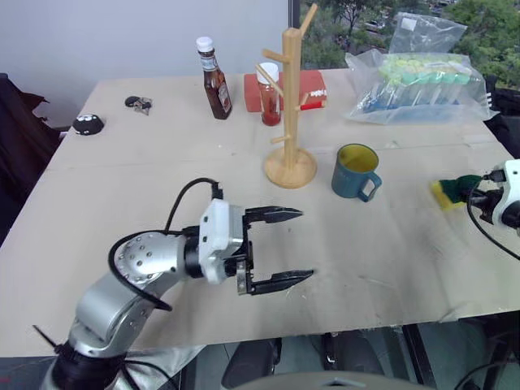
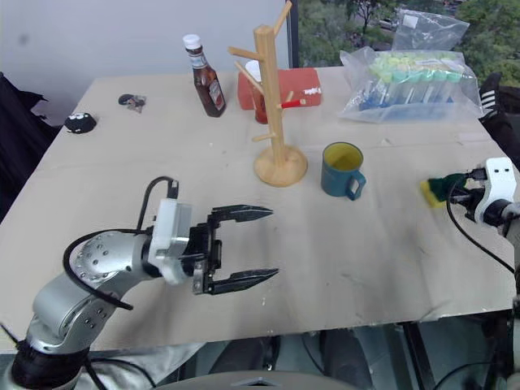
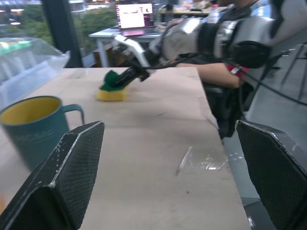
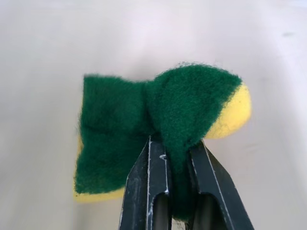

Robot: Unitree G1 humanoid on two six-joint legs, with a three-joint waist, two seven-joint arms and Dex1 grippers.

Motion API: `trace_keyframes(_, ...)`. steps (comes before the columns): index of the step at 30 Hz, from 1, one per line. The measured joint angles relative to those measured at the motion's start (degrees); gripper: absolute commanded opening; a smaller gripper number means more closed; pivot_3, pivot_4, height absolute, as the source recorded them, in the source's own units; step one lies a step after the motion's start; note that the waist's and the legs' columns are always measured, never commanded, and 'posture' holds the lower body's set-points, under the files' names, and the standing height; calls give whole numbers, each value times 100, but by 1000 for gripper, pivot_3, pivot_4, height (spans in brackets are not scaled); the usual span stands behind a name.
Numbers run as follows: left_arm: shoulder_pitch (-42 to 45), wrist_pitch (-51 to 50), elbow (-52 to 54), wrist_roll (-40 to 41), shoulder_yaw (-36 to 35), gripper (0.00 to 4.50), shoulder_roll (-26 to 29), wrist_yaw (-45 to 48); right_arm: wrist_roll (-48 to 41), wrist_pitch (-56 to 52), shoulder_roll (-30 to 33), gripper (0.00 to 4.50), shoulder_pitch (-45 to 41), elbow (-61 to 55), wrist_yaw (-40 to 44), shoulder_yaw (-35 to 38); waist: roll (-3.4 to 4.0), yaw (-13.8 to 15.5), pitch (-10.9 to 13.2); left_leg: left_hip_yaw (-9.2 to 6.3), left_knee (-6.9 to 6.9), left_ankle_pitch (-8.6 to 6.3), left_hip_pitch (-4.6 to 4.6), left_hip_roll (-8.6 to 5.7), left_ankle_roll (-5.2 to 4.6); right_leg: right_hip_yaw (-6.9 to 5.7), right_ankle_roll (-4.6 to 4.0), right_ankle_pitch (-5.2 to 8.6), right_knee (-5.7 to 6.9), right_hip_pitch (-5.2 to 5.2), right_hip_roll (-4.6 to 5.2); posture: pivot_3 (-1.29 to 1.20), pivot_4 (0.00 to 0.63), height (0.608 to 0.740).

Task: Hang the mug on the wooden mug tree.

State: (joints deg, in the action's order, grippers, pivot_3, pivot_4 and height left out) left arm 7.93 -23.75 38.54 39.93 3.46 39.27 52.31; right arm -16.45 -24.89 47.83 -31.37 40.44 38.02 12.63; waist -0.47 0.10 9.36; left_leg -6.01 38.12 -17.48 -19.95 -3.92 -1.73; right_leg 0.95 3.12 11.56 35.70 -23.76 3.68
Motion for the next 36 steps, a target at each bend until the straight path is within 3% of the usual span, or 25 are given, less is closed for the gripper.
trace_keyframes(6, 71, -103, -158, -40, -88, 4500, -36, -180, 280, 780, 206, 3809, -85, 286, -33, 65, 5, -34, 2, 2, -3, -6, -20, -3, -10, 2, 2, -1, -15, -16, 28, 0, 150, 740)
trace_keyframes(8, -39, -133, -142, -33, -112, 4500, -28, -219, 307, 914, 318, 4462, 153, 3, -102, 204, 4, -29, 2, 0, -2, -7, -28, -3, -10, 2, 2, -1, -16, -22, 29, 0, 150, 740)
trace_keyframes(14, -518, -233, -44, 25, -384, 4500, 210, -235, -292, 131, 265, 4462, 1744, -2878, -141, 910, 12, -40, 0, -17, 9, -6, -77, 2, -7, 9, 2, -2, 11, -75, 28, 0, 150, 740)
trace_keyframes(15, -615, -232, -44, -6, -462, 4500, 328, -195, -546, -288, 87, 4462, 2207, -4175, -245, 943, 16, -63, -2, -15, 11, -5, -77, 8, -5, 12, 2, -2, 14, -76, 24, 0, 150, 740)
trace_keyframes(19, -536, -159, -274, -81, -614, 4500, 414, -86, -756, -1104, -549, 4462, 2637, -6234, -777, 425, 13, -57, -1, -10, 22, -2, -76, 7, -2, -2, 7, -6, 13, -72, 14, 0, 150, 740)
trace_keyframes(24, -399, -102, -514, -172, -729, 4500, 508, 101, -951, -2000, -1367, 4462, 2848, -7343, -1448, -435, 1, -10, -5, -12, 26, 0, -78, 4, 1, -6, 8, -13, 12, -72, -5, 0, 150, 740)
trace_keyframes(31, -403, -101, -520, -172, -743, 4500, 515, 108, -575, -2625, -2804, 4462, 2642, -7391, -2891, -904, 0, -3, -4, -8, 13, 2, -82, 7, 8, 1, 4, -14, 12, -94, -1, 0, 150, 740)
trace_keyframes(36, -398, -104, -516, -174, -745, 4500, 512, 61, -286, -2549, -3142, 4462, 2513, -7256, -3248, -973, 1, -22, -4, -7, 15, 2, -83, 3, 8, 1, 4, -15, 12, -93, -9, 0, 150, 740)
